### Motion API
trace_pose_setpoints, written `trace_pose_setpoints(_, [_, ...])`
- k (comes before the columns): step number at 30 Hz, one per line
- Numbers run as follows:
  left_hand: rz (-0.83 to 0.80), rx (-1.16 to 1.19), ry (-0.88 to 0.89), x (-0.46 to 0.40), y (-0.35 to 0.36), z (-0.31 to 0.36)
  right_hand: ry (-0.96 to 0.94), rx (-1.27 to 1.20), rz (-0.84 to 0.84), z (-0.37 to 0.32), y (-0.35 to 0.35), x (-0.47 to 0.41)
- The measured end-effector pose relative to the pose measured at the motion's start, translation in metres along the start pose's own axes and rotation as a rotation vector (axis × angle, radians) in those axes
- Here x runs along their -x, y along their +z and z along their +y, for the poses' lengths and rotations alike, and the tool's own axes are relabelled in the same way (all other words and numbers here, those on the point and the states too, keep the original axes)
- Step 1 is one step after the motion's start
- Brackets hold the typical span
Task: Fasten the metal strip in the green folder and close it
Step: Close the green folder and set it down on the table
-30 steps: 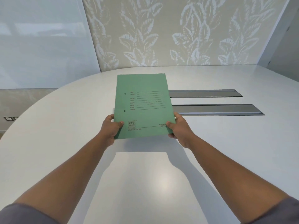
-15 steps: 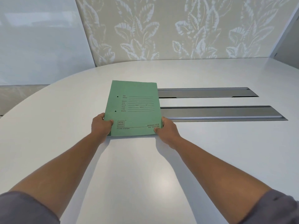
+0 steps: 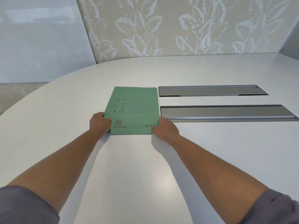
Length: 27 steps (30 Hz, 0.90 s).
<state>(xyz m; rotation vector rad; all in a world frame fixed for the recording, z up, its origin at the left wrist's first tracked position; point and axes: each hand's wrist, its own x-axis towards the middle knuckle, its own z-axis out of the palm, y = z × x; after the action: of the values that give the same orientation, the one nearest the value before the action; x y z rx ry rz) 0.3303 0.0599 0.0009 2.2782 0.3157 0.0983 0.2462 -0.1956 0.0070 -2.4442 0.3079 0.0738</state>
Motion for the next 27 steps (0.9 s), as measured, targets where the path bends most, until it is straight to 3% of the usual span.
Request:
trace_pose_setpoints(5, [-0.020,-0.087,0.047,0.000,0.012,0.002,-0.027,0.029,-0.007,0.008,-0.009,-0.003])
trace_pose_setpoints(11, [-0.007,-0.170,-0.044,-0.010,0.017,-0.003,-0.046,0.072,-0.035,0.011,-0.010,-0.007])
trace_pose_setpoints(27, [0.021,-0.285,-0.083,-0.009,0.024,-0.004,-0.032,0.060,-0.037,0.013,-0.007,-0.012])
